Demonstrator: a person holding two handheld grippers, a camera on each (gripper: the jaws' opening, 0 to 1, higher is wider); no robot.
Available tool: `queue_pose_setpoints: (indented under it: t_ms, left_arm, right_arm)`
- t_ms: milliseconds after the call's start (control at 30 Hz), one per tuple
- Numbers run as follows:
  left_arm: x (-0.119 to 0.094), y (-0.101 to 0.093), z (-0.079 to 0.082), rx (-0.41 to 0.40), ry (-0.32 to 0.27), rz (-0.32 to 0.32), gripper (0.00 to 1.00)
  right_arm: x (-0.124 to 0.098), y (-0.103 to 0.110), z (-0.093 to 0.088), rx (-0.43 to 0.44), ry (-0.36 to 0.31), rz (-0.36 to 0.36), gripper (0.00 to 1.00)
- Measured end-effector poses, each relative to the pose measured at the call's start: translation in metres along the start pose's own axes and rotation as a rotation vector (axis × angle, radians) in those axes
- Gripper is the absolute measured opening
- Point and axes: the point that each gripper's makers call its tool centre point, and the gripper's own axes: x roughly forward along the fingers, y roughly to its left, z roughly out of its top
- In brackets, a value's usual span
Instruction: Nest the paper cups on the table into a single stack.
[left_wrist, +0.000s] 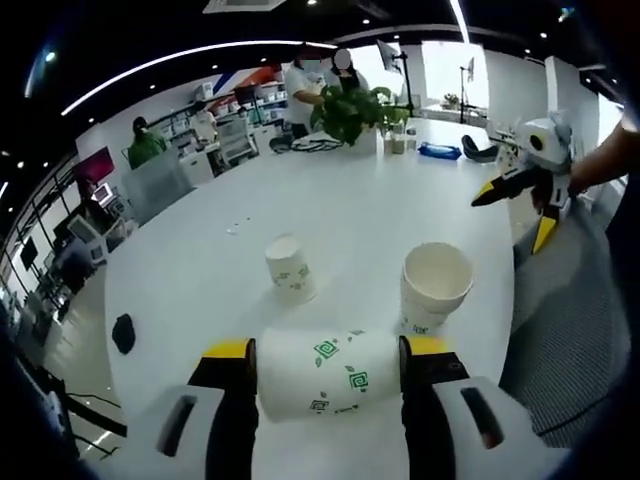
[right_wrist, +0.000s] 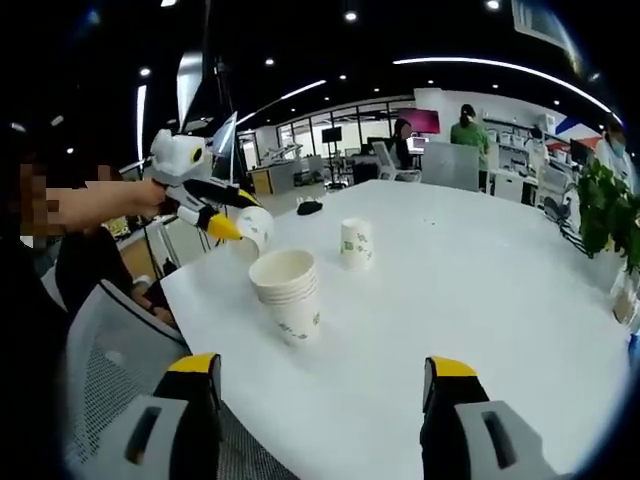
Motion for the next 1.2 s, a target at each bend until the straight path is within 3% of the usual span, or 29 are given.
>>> queue_pose_setpoints:
  t_ms: [133,267,700,1200]
  left_arm:
    - [-0.004,-0.006,0.005,0.015,-0.009,-0.013,0.56]
    - [-0.012,-0.018,0.023,0.014,-0.046,-0.026,0.55]
    - [-0.027,-0.049,0.061,0.028,-0.122,-0.088,0.55]
    - [-0.030,-0.087,0.087,0.082,-0.166,-0.199,0.55]
  right_arm:
    - [-0.001,0.006,0.004,0.005,-0.006,0.017,0.83]
    - [-0.002,0.013,0.012,0.025,-0.023,0.036,0.83]
    - [-0.002,0.025,0.055,0.074,-0.083,0.106,0.77]
    - [0.007,0.057,0.060,0.055,-0.066,0.188,0.58]
